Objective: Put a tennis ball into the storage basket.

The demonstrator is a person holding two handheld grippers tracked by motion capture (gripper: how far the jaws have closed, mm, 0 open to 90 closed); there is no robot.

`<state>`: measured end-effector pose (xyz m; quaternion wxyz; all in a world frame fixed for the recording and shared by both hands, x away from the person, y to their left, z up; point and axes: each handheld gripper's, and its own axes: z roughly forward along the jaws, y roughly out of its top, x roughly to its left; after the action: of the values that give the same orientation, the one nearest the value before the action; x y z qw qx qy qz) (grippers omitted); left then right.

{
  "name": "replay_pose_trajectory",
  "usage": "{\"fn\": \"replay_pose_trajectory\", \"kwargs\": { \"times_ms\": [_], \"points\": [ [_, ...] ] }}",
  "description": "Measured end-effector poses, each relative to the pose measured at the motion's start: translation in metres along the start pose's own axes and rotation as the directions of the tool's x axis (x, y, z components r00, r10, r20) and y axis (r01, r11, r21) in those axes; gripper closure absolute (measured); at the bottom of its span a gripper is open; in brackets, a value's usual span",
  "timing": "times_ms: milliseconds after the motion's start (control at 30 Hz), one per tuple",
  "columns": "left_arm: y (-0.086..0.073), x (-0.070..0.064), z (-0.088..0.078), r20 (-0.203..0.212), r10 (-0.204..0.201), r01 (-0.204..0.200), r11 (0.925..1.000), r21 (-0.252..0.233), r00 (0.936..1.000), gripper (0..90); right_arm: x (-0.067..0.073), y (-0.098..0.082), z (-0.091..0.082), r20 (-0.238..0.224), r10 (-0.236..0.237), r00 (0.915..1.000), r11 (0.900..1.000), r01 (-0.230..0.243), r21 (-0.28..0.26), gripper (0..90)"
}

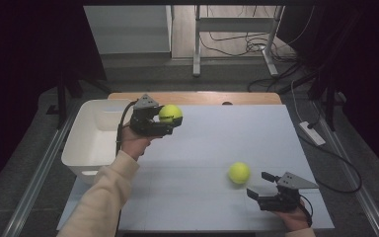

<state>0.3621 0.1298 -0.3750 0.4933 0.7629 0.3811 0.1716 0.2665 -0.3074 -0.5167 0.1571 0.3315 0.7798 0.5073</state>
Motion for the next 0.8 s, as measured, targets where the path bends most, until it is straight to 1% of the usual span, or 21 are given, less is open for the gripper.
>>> {"fn": "replay_pose_trajectory", "kwargs": {
  "times_ms": [367,600,800],
  "points": [
    [0.005,0.005,-0.011,-0.023,0.001,-0.002,0.9999,-0.013,0.9997,26.3,0.000,0.000,0.000,0.000,0.001,1.0000,1.000,-0.001,-0.002,11.3],
    [0.008,0.006,-0.013,-0.024,0.002,-0.002,0.9997,-0.024,0.9997,26.3,-0.001,-0.001,-0.001,0.005,0.003,1.0000,1.000,-0.003,-0.003,11.3],
    [0.008,0.009,-0.017,-0.034,-0.005,0.004,0.9996,-0.029,0.9994,26.3,-0.001,-0.001,-0.001,0.004,0.003,1.0000,1.000,-0.003,-0.002,11.3]
  ]
}}
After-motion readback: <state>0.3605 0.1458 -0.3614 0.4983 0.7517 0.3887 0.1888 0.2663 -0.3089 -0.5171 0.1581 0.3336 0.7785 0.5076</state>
